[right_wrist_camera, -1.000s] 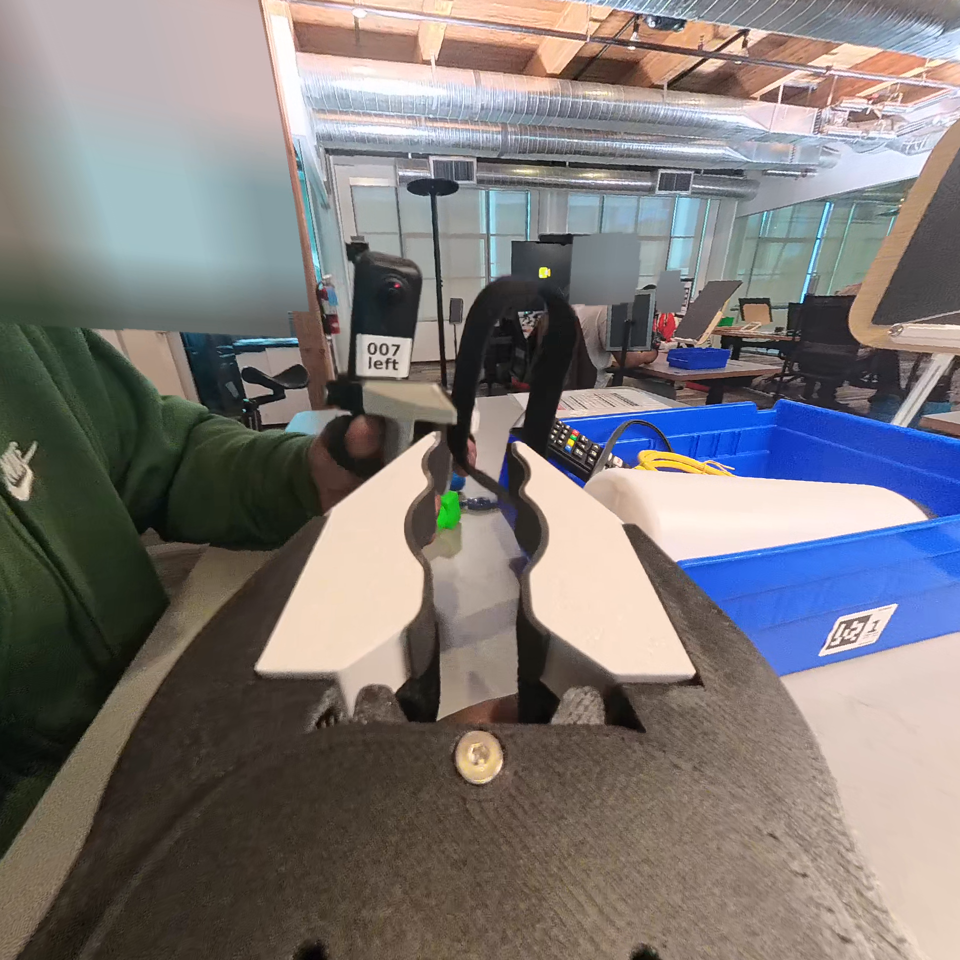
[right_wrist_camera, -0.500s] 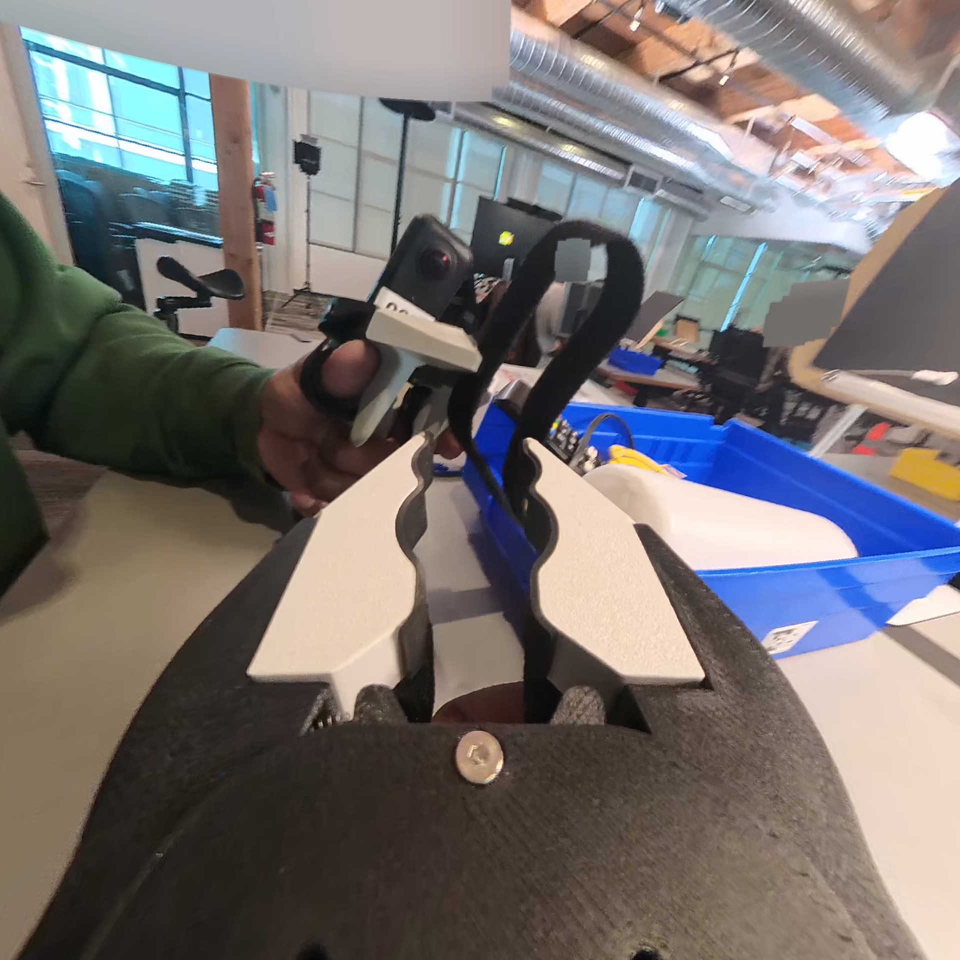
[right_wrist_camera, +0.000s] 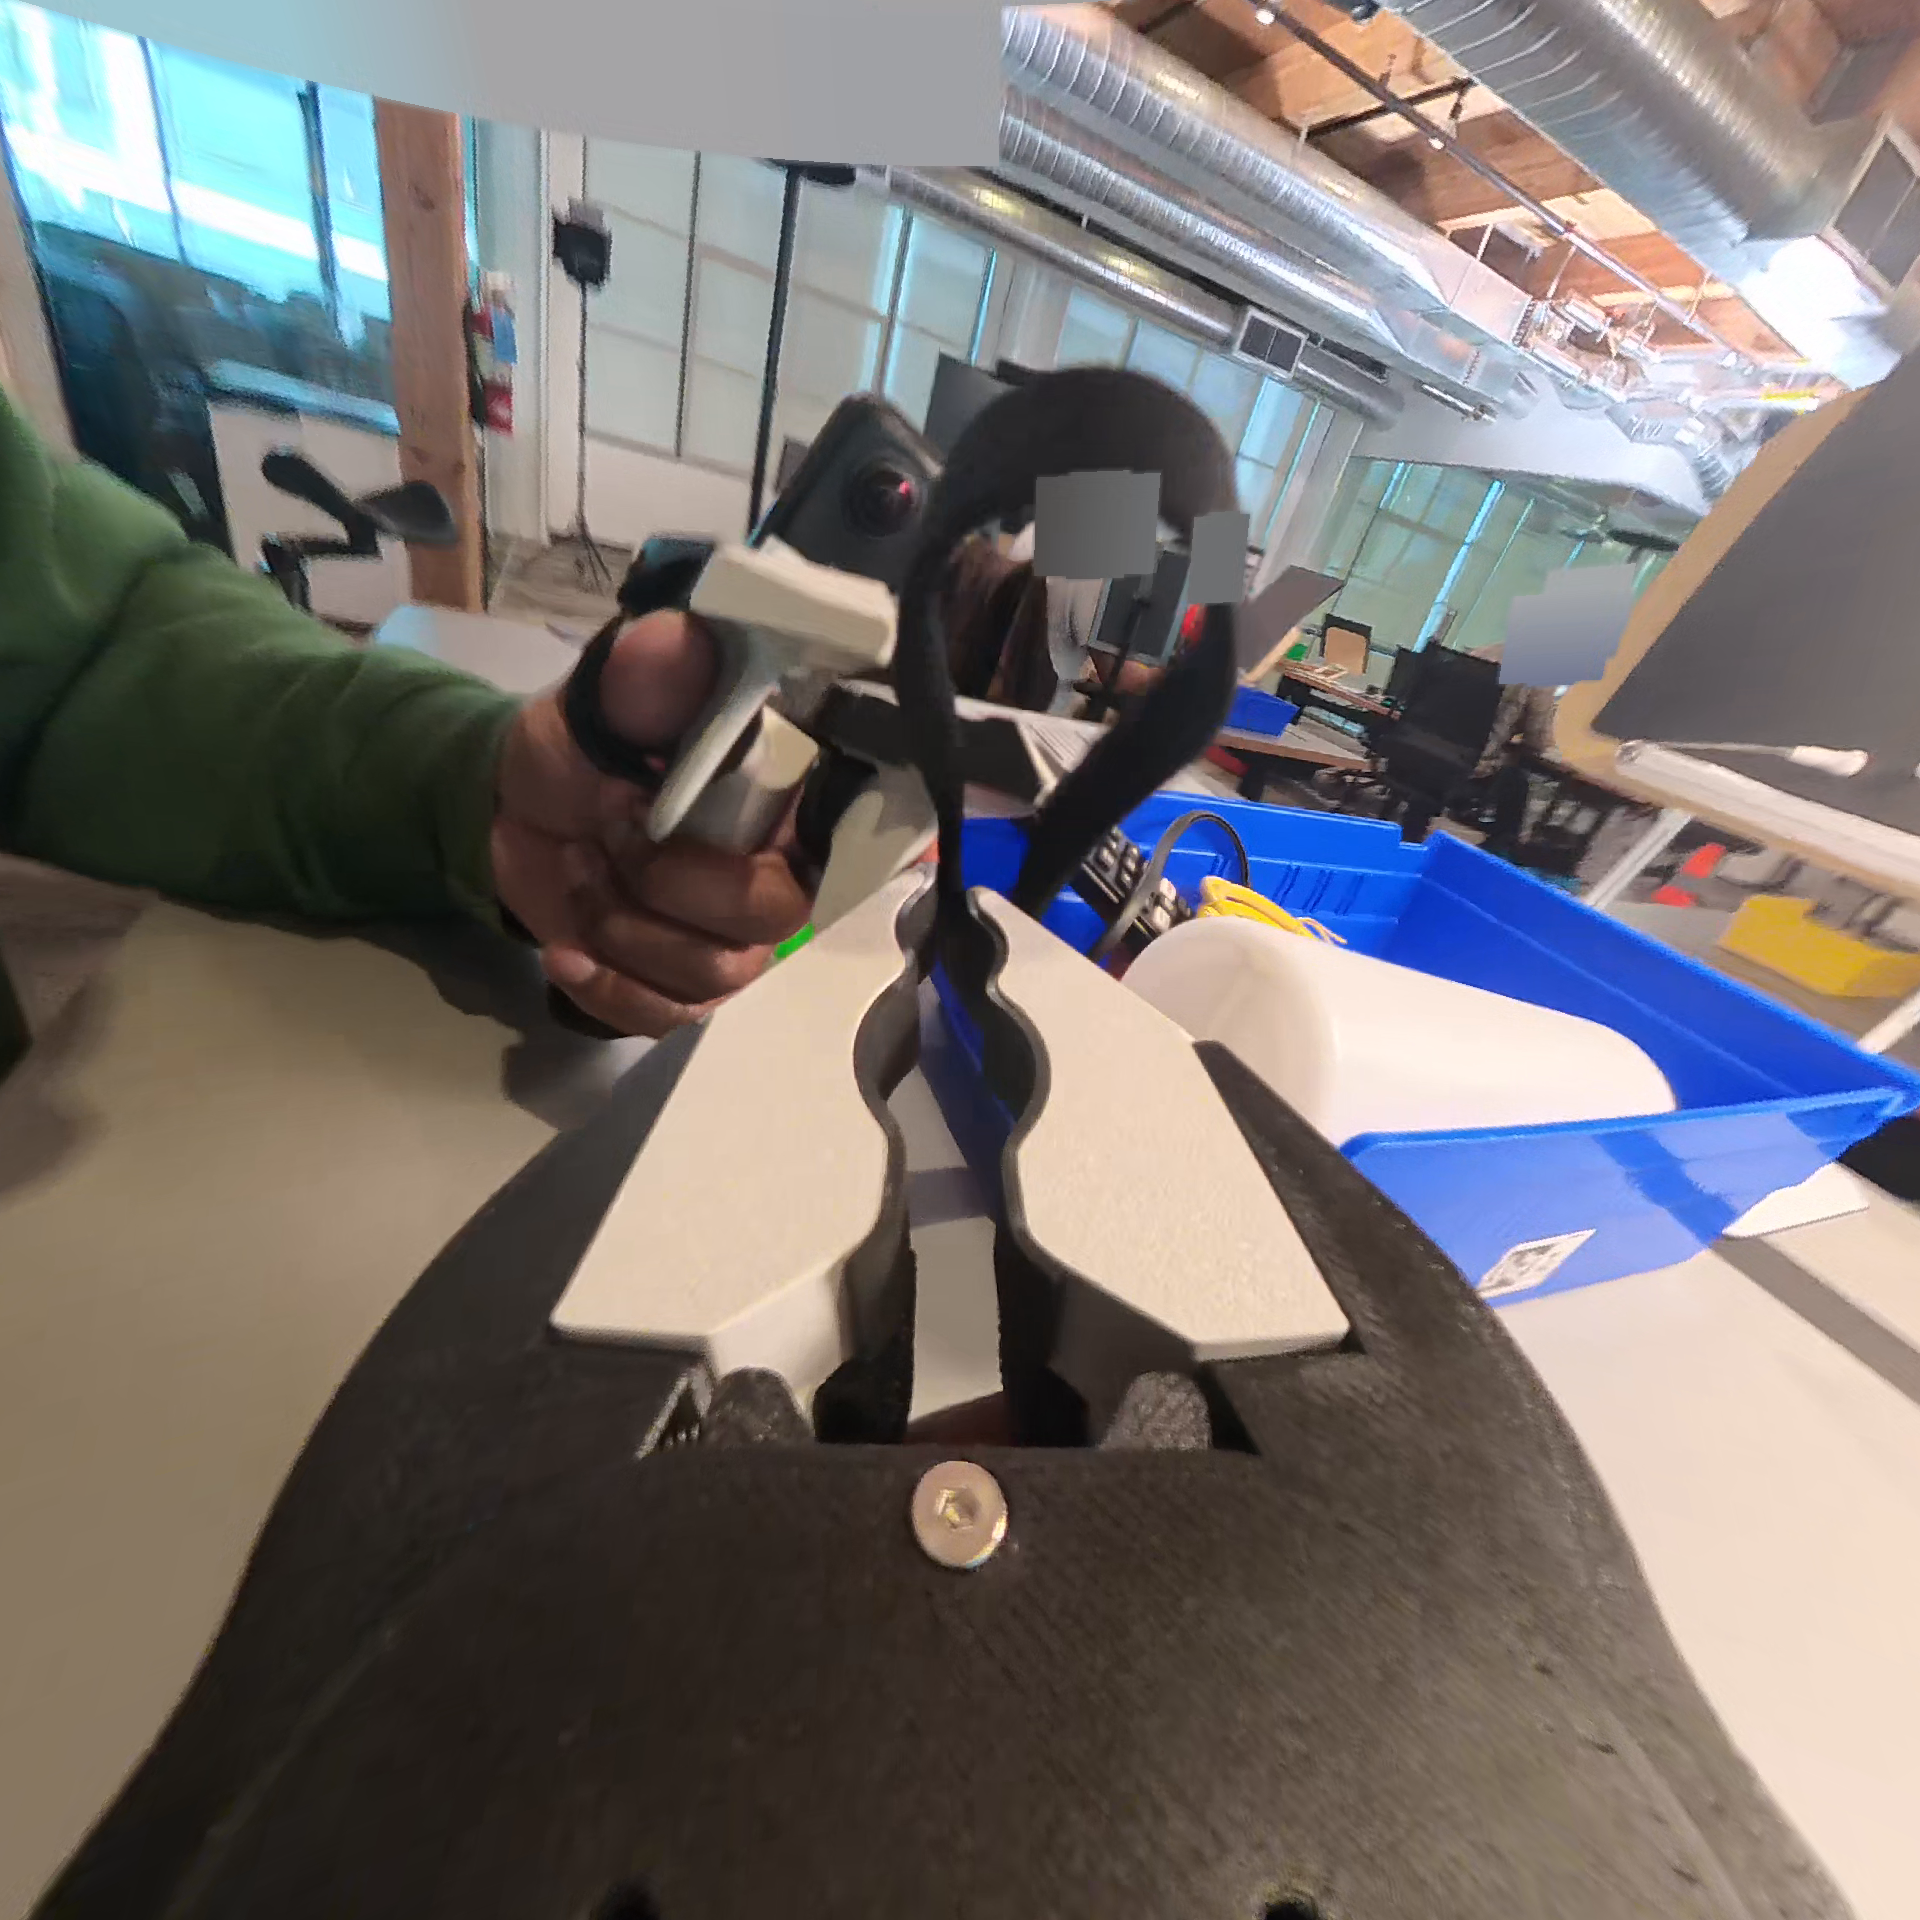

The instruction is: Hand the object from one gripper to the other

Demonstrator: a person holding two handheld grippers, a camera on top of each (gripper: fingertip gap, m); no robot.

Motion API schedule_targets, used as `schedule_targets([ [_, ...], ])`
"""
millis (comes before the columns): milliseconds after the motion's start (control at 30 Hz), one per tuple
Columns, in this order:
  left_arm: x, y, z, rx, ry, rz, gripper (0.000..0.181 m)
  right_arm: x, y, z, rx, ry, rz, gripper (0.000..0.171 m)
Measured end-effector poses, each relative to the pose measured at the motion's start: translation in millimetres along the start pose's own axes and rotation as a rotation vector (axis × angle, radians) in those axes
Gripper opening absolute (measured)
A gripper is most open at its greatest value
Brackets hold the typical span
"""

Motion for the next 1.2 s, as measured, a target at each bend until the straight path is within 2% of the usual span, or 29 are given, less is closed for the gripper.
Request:
schedule_targets([
  [333,-6.1,5.3,9.2,-0.098,-0.242,0.071,0.034,-20.8,9.6,-15.8,-0.029,-0.279,-0.122,0.003],
  [467,-1.1,6.3,15.4,-0.125,-0.226,0.117,0.04,-23.4,10.9,-17.5,-0.03,-0.287,-0.135,0.002],
  [733,16.7,6.9,25.3,-0.15,-0.059,0.213,0.044,-24.5,12.3,-21.2,0.0,-0.239,-0.137,0.003],
  [833,22.5,8.6,28.6,-0.171,-0.054,0.264,0.04,-25.4,13.3,-23.3,0.01,-0.237,-0.143,0.003],
  [867,23.5,8.9,28.3,-0.169,-0.057,0.271,0.034,-25.5,13.4,-23.9,0.014,-0.237,-0.143,0.003],
  [933,24.0,9.4,26.8,-0.16,-0.059,0.27,0.01,-24.1,13.4,-25.2,0.026,-0.236,-0.136,0.003],
  [967,23.8,9.5,26.7,-0.16,-0.055,0.267,0.007,-23.1,13.3,-25.8,0.031,-0.237,-0.132,0.006],
  [1067,20.2,10.1,29.0,-0.175,-0.032,0.23,0.006,-21.6,13.2,-27.1,0.043,-0.24,-0.128,0.011],
  [1200,6.4,11.6,30.5,-0.17,0.037,0.095,0.006,-18.8,12.3,-27.4,0.048,-0.254,-0.116,0.015],
])
Point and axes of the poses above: each gripper's, where its closed fingertips meet, y back along the fingers, x out of its underside, z = x × y across the jaws, the point moved 4 cm from there along y, back along the fingers, and after that the axes turned 10 degrees about -z, right-handed, at the moved point
